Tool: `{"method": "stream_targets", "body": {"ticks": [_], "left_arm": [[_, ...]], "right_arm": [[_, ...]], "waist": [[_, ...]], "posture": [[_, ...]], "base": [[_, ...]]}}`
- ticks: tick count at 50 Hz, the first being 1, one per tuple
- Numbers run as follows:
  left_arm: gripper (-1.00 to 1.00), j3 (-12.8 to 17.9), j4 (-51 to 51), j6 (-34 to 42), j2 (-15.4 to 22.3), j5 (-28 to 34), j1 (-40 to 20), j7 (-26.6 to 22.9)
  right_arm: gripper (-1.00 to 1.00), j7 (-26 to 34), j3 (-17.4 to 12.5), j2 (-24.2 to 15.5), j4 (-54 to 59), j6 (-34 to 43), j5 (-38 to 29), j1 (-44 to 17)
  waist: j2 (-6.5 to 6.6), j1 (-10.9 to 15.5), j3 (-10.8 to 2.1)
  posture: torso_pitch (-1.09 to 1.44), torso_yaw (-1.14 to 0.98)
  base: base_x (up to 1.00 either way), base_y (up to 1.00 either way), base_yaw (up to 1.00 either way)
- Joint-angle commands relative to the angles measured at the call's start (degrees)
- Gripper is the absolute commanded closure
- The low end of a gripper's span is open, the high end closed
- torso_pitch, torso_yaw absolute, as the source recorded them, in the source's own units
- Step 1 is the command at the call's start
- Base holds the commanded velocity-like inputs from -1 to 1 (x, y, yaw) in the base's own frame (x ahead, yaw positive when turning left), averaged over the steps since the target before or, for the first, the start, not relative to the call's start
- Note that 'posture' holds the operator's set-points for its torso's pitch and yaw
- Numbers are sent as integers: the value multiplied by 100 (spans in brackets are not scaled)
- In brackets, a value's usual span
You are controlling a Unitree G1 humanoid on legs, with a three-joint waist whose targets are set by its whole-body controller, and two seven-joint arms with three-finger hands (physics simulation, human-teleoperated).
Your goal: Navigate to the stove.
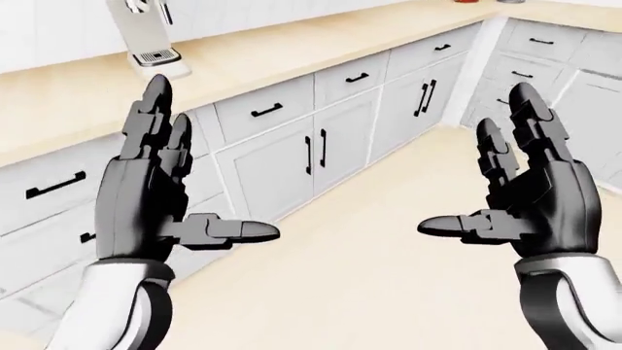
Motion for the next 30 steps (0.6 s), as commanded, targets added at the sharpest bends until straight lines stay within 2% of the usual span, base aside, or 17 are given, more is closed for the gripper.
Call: {"method": "stream_targets", "body": {"ticks": [1,7,9,10,11,12,13,15,19,21,22,23,25,26,30], "left_arm": [[-100,201,-98,-159,91,94,-117,25],[-100,190,-98,-210,44,235,-37,-88],[-100,155,-98,-245,21,353,14,-152],[-100,153,-98,-236,-5,393,21,-180],[-100,159,-98,-236,-14,411,25,-196],[-100,150,-98,-236,-28,440,28,-213],[-100,149,-98,-233,-44,463,26,-233],[-100,156,-98,-246,-57,494,42,-260],[-100,185,-98,-317,23,381,87,-167],[-100,183,-98,-335,41,359,105,-137],[-100,175,-98,-339,39,367,111,-139],[-100,188,-98,-322,34,347,95,-134],[-100,230,-98,-322,77,268,92,-96],[-100,228,-98,-334,112,223,90,-59],[-100,238,-98,-367,162,161,102,-11]], "right_arm": [[-100,146,23,26,-181,-149,-143,-150],[-100,253,22,128,-181,-142,-287,-122],[-100,281,9,157,-181,-153,-311,-105],[-100,302,-1,172,-181,-151,-329,-105],[-100,325,-13,184,-181,-150,-346,-98],[-100,318,-19,182,-181,-141,-344,-107],[-100,326,-16,188,-181,-140,-359,-107],[-100,370,-38,217,-181,-152,-385,-94],[-100,394,-102,225,-181,-171,-362,-71],[-100,351,-145,190,-181,-171,-290,-76],[-100,318,-144,161,-181,-188,-247,-69],[-100,268,-112,111,-181,-248,-290,-67],[-100,253,-91,107,-181,-246,-252,-39],[-100,254,-84,111,-181,-238,-258,-29],[-100,312,-67,159,-181,-218,-335,-25]], "waist": [[-11,32,-93],[316,77,45],[549,68,22],[749,72,-58],[640,109,-40],[618,111,11],[631,83,15],[536,77,-40],[323,73,-26],[153,88,-33],[22,93,-57],[-187,81,-123],[-72,50,-61],[-71,61,-66],[143,52,-27]], "posture": [[0,0],[0,0],[0,0],[0,0],[0,0],[0,0],[0,0],[0,0],[0,0],[0,0],[0,0],[0,0],[0,0],[0,0],[0,0]], "base": [[-2,0,-27],[-2,0,-27],[-2,0,-27],[-2,0,-28],[-2,0,-28],[-3,0,-27],[-2,0,-27],[-2,0,-28],[-3,0,-28],[-3,0,-28],[-2,0,-27],[-3,0,-27],[-2,0,-28],[-2,0,-27],[-2,0,-38]]}}
